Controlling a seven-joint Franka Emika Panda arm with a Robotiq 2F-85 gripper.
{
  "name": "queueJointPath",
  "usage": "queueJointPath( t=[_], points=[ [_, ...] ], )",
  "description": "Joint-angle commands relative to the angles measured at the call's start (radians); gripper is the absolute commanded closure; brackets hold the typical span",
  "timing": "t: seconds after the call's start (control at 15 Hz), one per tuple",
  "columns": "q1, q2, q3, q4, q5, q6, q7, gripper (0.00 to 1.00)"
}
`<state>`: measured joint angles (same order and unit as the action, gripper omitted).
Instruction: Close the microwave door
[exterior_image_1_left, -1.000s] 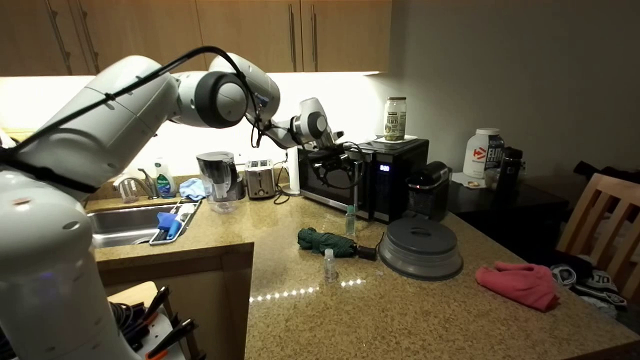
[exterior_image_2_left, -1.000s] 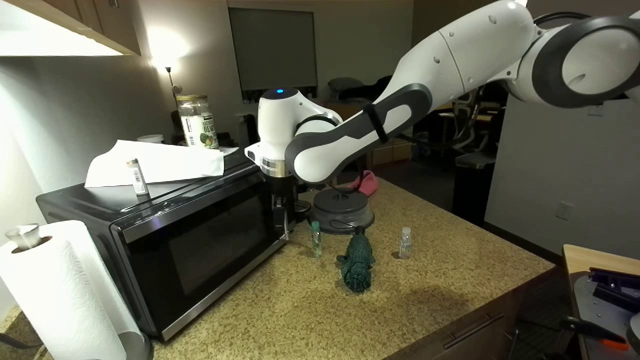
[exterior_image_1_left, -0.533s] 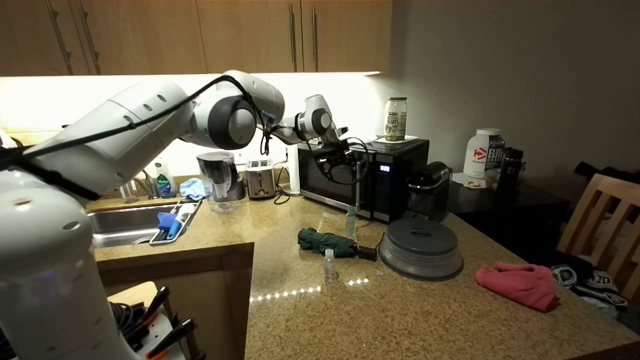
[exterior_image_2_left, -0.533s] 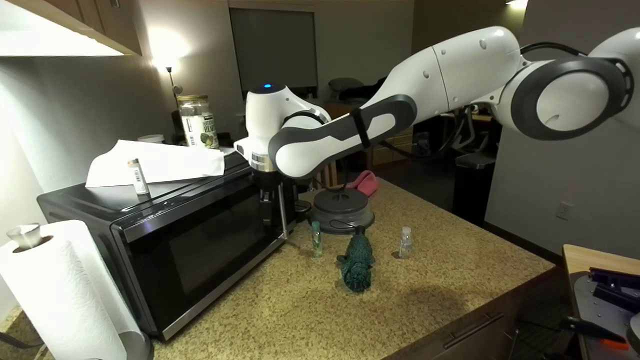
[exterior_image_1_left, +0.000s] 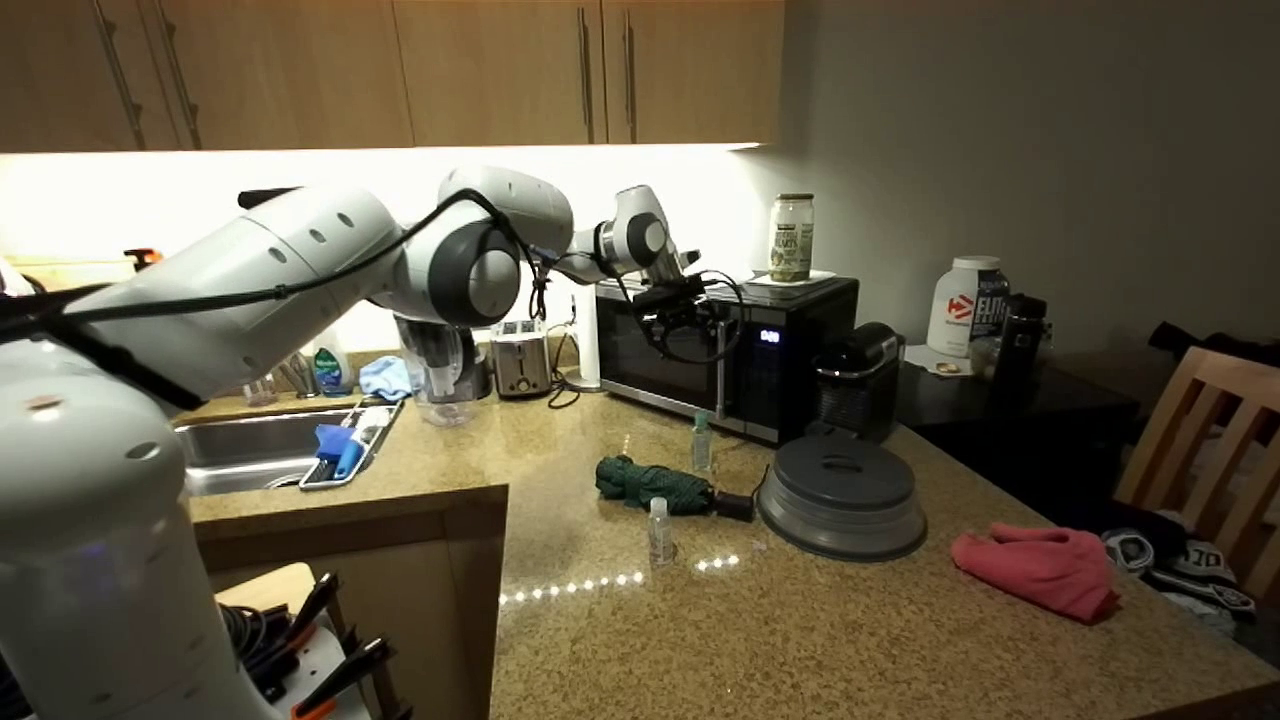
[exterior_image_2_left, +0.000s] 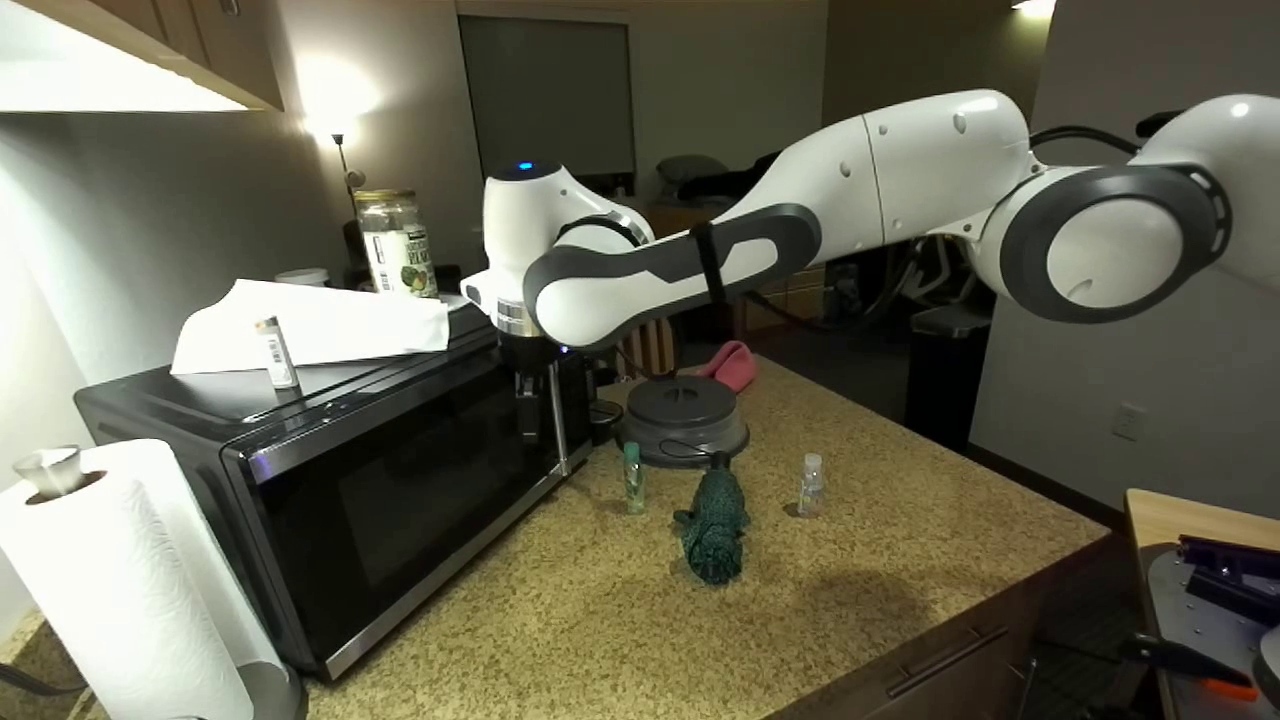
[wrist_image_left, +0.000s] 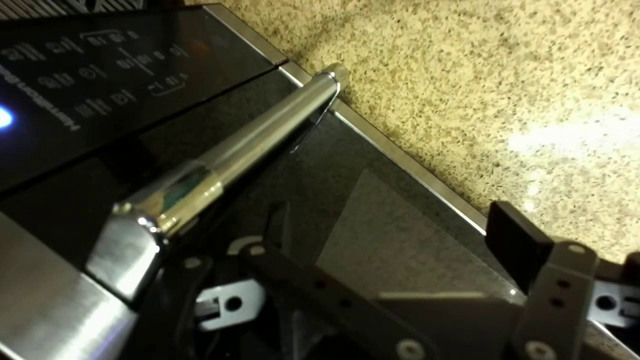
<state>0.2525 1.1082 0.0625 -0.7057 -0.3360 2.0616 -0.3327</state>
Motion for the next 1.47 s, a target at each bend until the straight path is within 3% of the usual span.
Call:
queueJointPath(
  t=[0.0,0.33,0.67,1.07,1.4],
  points=[
    [-0.028,-0.033,0.022,0.022,0.023,-0.098,-0.072,0.0],
    [-0.005,-0.107,0.021,-0.003,0.011,-0.23,-0.045,0.0],
    [0.071,-0.153,0.048,-0.04,0.009,-0.307,0.006,0.0],
    [0.182,-0.167,0.071,-0.101,0.002,-0.293,0.109,0.0],
    [0.229,-0.212,0.068,-0.199,-0.004,-0.262,0.158,0.0]
  ],
)
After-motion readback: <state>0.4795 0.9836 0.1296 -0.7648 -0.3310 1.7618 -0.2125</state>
